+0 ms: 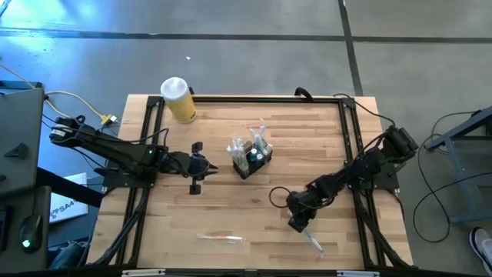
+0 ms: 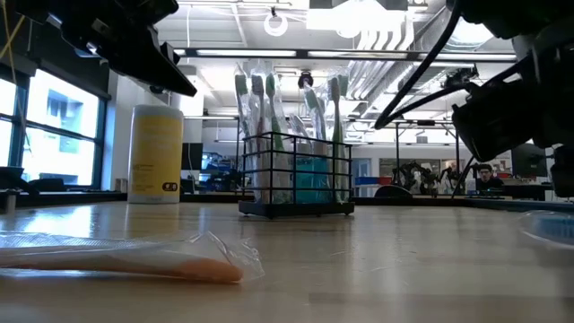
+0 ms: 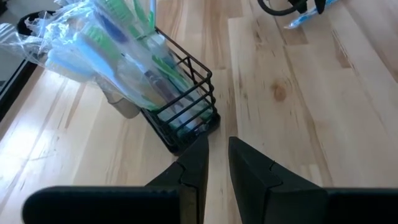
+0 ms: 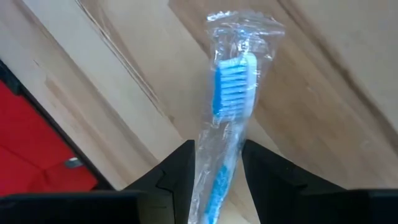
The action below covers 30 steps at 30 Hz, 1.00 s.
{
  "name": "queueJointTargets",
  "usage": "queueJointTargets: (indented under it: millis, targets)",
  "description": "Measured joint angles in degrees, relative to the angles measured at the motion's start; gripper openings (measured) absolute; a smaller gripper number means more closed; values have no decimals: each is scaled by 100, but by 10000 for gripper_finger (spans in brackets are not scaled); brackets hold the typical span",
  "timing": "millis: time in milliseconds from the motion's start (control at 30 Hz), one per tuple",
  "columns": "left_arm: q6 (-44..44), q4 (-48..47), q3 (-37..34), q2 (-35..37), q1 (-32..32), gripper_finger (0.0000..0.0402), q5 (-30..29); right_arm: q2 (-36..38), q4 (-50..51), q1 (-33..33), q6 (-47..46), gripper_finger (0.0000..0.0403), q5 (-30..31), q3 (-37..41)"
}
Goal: Pick & Place toothbrushing station
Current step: Put the blue toothbrush into the wire organizer
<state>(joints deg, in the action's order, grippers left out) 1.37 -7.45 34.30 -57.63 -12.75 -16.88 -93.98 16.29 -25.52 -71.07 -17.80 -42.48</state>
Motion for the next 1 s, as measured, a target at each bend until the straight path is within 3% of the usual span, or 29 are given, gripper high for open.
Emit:
queueJointTargets:
  millis: [200,467,833,900,1000]
  targets:
    - [1,-4,1,0,0,58,0,-104,340,-2,222,109,360,-21]
    - [42,-23,0,0,0,58,139,-488,644,231,390,15,135,-72]
    - [42,-81,0,0,-2,58,149,-476,811,383,657,5,-2,-214]
    - [42,-83,0,0,-2,58,149,-494,1117,383,789,4,190,-386]
    - [42,-90,0,0,-2,58,149,-515,2453,407,953,3,798,-843]
